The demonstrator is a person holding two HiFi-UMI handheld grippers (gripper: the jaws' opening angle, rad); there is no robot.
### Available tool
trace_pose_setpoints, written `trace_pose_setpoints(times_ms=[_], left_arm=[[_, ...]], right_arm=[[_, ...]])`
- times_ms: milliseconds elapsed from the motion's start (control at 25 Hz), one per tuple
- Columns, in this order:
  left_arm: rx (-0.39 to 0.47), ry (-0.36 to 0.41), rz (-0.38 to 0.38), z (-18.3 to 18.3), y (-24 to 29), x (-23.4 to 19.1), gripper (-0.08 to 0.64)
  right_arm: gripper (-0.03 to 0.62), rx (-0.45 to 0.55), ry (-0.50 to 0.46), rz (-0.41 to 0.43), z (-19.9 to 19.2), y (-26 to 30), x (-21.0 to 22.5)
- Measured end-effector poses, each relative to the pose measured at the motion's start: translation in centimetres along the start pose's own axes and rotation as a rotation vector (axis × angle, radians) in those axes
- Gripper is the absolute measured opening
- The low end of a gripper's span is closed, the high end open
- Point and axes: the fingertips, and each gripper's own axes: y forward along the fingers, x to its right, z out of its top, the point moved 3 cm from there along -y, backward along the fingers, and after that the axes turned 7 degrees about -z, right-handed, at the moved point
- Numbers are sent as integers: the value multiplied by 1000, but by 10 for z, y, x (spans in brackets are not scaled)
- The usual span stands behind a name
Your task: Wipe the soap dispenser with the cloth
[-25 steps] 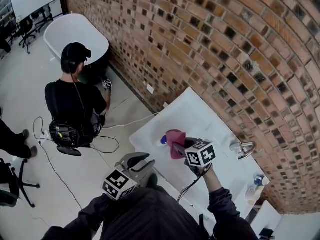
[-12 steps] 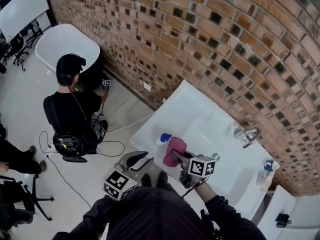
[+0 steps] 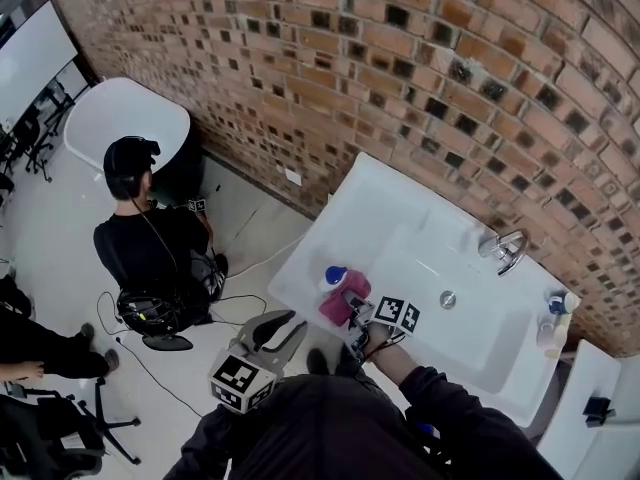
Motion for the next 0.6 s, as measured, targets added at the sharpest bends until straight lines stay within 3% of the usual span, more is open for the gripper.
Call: trace_pose_setpoints(times_ms=[280, 440, 520, 600], left_arm=[[-2, -12, 12, -5, -5, -3, 112], [-10, -21, 0, -9, 0, -4, 112], [-21, -20, -7, -12, 6, -6, 112], [-43, -20, -15, -17, 16, -10, 112]], right_arm=[[74, -47, -33, -91, -1, 23, 26], [74, -81, -57, -36, 3, 18, 17], [74, -96, -155, -3, 12, 5, 4], [74, -120, -359, 16, 25, -11, -15]])
